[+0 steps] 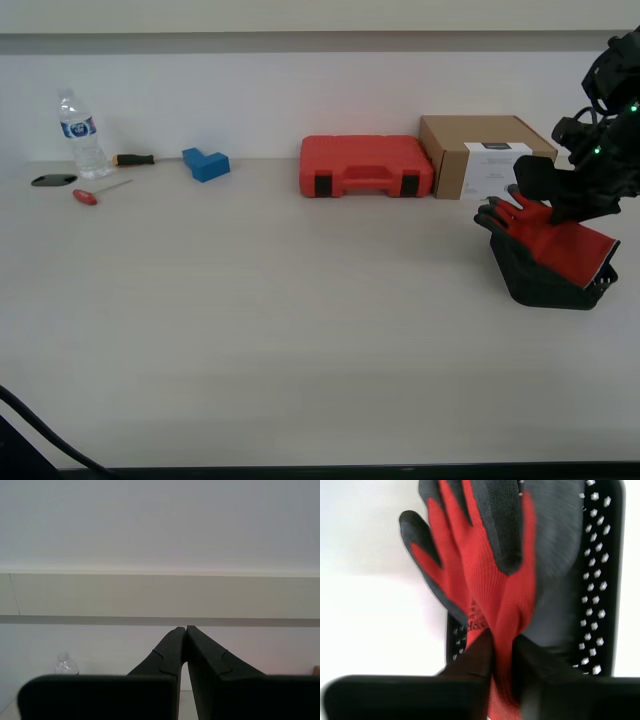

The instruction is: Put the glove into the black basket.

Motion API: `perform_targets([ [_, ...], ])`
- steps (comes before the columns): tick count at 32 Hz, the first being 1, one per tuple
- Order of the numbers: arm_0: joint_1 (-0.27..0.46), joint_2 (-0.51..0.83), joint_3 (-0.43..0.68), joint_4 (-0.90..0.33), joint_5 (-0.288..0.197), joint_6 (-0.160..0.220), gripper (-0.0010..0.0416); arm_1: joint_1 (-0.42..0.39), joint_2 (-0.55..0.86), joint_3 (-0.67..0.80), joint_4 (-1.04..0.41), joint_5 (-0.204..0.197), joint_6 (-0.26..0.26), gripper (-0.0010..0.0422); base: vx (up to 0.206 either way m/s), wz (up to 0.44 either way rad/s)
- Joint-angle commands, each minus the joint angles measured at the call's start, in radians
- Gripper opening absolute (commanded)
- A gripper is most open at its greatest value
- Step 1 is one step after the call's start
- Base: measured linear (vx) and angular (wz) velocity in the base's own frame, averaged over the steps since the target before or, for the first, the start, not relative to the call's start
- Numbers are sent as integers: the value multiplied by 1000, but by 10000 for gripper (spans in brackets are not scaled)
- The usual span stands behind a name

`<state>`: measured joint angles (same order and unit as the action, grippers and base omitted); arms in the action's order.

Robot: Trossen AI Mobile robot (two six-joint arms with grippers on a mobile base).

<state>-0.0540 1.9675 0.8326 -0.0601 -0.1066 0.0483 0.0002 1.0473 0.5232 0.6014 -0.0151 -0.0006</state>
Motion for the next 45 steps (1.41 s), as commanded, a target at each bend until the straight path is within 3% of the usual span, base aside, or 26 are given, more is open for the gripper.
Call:
perform_targets([
  [1,-18,0,0,0,-8,-2,86,0,0,0,6,0,1,0,0,0],
  [2,-23,0,0,1,1,-23,117,0,0,0,6,0,1,0,0,0],
  [4,-29,-1,0,12,4,-55,140,0,0,0,6,0,1,0,0,0],
  [7,-30,-23,0,27,4,-56,158,0,0,0,6,0,1,0,0,0],
  [16,-30,-171,0,46,3,-54,153,0,0,0,6,0,1,0,0,0],
  [45,-30,-174,0,52,3,-55,154,0,0,0,6,0,1,0,0,0],
])
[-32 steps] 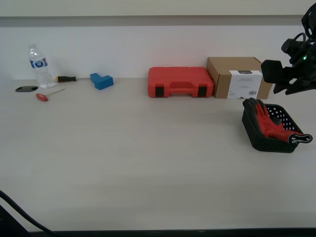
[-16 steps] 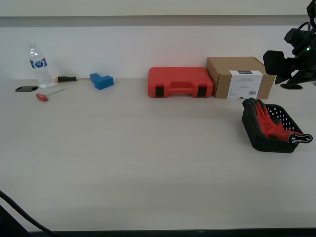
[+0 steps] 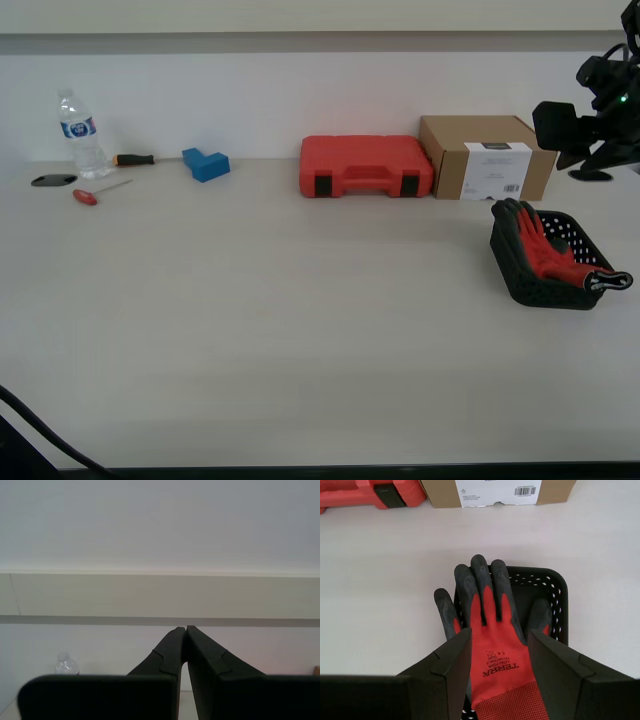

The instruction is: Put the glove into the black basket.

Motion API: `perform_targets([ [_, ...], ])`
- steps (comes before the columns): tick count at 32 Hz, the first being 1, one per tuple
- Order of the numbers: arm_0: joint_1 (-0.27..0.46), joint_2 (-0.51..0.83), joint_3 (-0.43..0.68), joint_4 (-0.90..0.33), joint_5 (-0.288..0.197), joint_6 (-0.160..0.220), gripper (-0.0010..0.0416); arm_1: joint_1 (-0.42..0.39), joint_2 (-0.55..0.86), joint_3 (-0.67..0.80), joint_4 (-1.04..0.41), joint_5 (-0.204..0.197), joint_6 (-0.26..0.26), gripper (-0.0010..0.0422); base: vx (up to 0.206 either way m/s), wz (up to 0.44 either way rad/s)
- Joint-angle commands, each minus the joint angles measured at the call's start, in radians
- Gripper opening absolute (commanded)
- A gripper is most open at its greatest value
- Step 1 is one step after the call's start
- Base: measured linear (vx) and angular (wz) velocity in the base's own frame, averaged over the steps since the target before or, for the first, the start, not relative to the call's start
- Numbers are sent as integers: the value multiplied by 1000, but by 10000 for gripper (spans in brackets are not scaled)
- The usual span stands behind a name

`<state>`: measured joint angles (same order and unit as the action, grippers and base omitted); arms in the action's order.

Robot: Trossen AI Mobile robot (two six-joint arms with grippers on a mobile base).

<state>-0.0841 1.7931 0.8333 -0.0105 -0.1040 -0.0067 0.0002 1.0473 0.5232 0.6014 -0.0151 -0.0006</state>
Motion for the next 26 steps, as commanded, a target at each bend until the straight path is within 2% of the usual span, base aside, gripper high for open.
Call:
perform_targets([
  [1,0,0,0,3,1,0,154,0,0,0,6,0,1,0,0,0],
  [26,0,0,0,3,1,0,153,0,0,0,6,0,1,0,0,0],
])
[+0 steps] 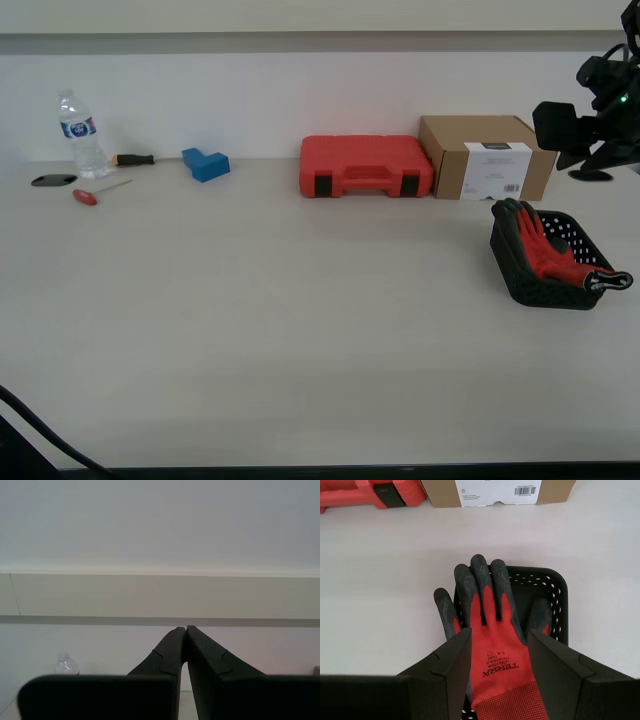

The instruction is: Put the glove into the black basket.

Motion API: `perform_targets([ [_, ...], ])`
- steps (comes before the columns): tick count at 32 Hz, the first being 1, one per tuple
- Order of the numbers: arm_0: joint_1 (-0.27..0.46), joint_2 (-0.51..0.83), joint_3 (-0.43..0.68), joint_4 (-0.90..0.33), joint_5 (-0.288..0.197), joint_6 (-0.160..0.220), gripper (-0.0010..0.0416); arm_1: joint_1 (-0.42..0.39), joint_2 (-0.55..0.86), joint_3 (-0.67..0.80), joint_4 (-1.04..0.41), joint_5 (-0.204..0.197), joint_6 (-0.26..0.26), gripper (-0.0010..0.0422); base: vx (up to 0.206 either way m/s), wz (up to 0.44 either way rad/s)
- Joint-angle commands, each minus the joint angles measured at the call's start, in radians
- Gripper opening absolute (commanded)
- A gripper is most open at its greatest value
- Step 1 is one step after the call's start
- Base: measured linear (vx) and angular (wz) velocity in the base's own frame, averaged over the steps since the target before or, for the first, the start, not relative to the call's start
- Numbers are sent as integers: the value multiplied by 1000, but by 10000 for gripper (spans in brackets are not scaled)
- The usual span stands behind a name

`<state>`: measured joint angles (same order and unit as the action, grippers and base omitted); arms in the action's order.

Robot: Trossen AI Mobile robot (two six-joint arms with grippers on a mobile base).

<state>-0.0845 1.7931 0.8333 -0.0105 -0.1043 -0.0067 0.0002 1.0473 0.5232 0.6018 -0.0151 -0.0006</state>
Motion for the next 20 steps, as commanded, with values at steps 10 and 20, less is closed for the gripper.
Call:
perform_targets([
  [10,0,0,0,3,1,0,153,0,0,0,6,0,1,0,0,0],
  [20,0,0,0,3,1,0,154,0,0,0,5,0,1,0,0,0],
])
